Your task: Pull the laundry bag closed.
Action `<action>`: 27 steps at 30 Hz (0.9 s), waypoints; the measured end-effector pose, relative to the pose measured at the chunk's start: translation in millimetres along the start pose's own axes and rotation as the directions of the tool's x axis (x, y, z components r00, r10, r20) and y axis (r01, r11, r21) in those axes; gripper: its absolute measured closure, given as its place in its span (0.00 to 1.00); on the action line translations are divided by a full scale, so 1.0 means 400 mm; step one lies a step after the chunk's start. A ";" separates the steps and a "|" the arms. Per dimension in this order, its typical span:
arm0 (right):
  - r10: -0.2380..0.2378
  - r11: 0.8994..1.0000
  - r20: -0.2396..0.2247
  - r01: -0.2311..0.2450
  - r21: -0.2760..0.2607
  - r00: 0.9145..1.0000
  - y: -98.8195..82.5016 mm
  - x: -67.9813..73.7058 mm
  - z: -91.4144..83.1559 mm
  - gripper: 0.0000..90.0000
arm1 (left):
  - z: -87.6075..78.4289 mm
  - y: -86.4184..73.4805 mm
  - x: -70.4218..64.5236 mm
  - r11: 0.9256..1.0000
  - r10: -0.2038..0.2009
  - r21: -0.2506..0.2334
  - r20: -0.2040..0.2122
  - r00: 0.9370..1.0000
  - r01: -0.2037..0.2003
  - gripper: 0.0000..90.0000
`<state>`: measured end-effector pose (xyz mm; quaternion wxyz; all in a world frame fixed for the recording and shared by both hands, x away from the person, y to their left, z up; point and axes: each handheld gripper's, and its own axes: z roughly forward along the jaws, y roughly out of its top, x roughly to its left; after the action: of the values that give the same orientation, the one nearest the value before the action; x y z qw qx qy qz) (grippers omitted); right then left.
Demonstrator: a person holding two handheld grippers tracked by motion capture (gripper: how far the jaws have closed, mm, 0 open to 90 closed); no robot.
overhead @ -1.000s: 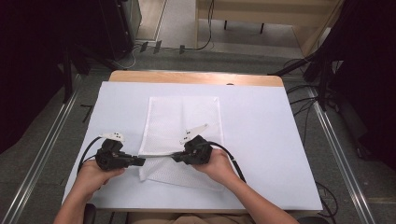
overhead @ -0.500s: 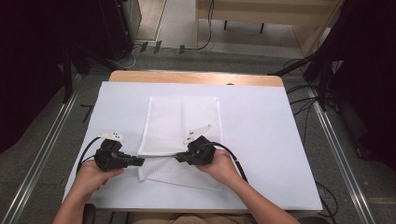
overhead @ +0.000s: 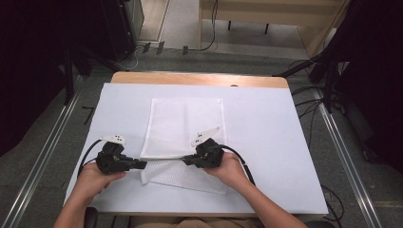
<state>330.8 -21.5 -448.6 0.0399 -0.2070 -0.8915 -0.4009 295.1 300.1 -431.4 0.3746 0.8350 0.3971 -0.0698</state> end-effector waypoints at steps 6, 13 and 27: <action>0.005 1.000 0.013 -0.005 0.013 1.000 -0.012 -0.006 -0.010 0.98 | -0.002 -0.001 0.002 1.000 -0.006 -0.003 -0.004 1.000 0.006 0.98; 0.016 1.000 0.026 -0.016 0.016 1.000 -0.025 -0.016 -0.025 0.98 | -0.004 -0.002 0.003 1.000 -0.009 -0.005 -0.003 1.000 0.009 0.98; 0.027 1.000 0.035 -0.027 0.015 0.999 -0.046 -0.018 -0.057 0.98 | -0.004 -0.003 0.002 1.000 -0.005 -0.004 -0.005 1.000 0.005 0.97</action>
<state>327.9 -51.7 -447.8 0.0314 -0.2257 -0.8923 -0.3897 294.8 302.1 -431.3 0.3751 0.8333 0.4002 -0.0681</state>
